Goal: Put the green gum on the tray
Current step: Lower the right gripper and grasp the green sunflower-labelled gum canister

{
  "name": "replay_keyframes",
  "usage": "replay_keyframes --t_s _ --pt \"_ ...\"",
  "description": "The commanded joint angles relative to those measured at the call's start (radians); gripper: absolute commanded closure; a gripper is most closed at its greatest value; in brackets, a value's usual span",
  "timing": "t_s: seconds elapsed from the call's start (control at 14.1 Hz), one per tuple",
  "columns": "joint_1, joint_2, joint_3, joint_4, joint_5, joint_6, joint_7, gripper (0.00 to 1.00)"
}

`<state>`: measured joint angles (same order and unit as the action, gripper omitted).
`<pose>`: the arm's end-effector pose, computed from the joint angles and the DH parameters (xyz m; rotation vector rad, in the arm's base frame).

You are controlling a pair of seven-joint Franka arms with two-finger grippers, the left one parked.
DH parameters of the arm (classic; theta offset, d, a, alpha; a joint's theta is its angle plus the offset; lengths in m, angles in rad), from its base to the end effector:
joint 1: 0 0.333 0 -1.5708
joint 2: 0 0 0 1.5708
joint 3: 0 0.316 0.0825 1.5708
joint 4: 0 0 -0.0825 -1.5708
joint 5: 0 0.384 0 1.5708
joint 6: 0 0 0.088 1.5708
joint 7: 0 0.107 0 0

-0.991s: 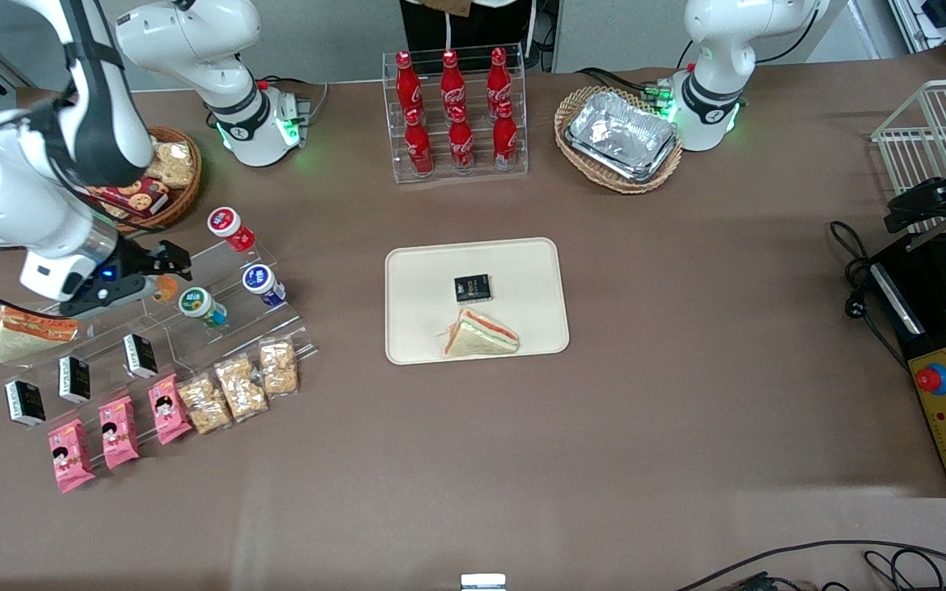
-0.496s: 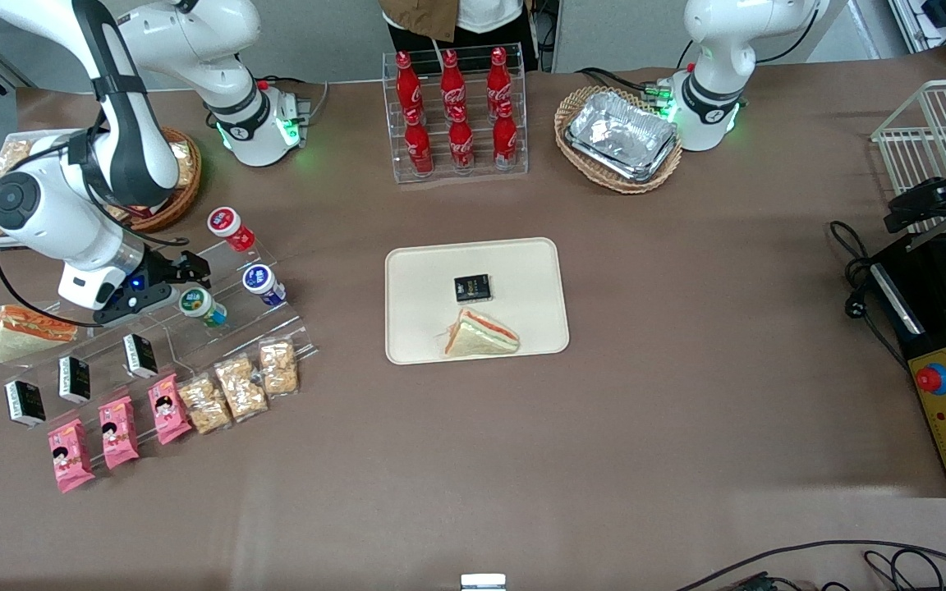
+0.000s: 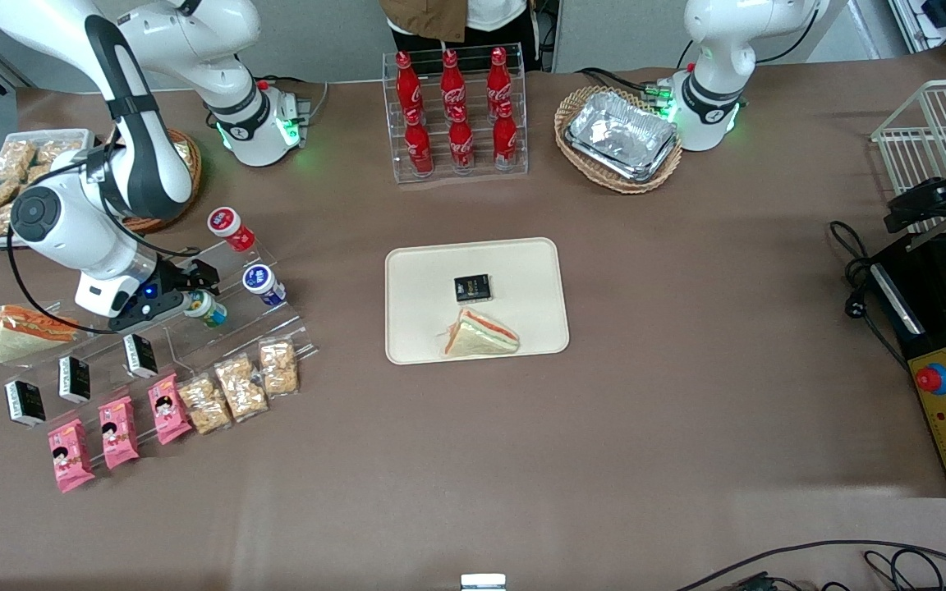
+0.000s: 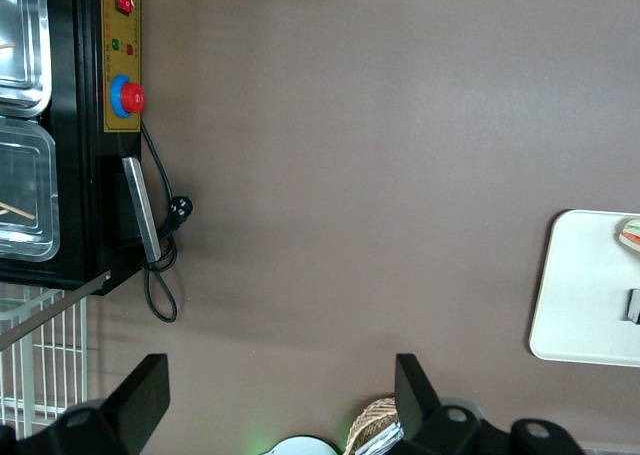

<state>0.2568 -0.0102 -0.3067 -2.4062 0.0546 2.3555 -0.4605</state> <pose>0.4834 -0.0233 0.3130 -3.0382 -0.5706 0.0454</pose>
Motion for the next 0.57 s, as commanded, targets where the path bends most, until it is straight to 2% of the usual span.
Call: replay_keyframes --t_s 0.0,0.07,0.14,0.35,0.5 --pt "0.006 0.007 -0.003 -0.007 0.03 0.028 -0.035 0.46" --pt "0.004 0.009 -0.003 -0.005 0.031 0.028 -0.041 0.62" --pt "0.004 0.009 -0.003 -0.002 0.031 0.027 -0.053 0.7" --pt "0.002 0.001 -0.003 0.056 0.031 -0.017 -0.069 0.72" --pt "0.002 -0.002 -0.005 0.183 0.03 -0.179 -0.069 0.72"
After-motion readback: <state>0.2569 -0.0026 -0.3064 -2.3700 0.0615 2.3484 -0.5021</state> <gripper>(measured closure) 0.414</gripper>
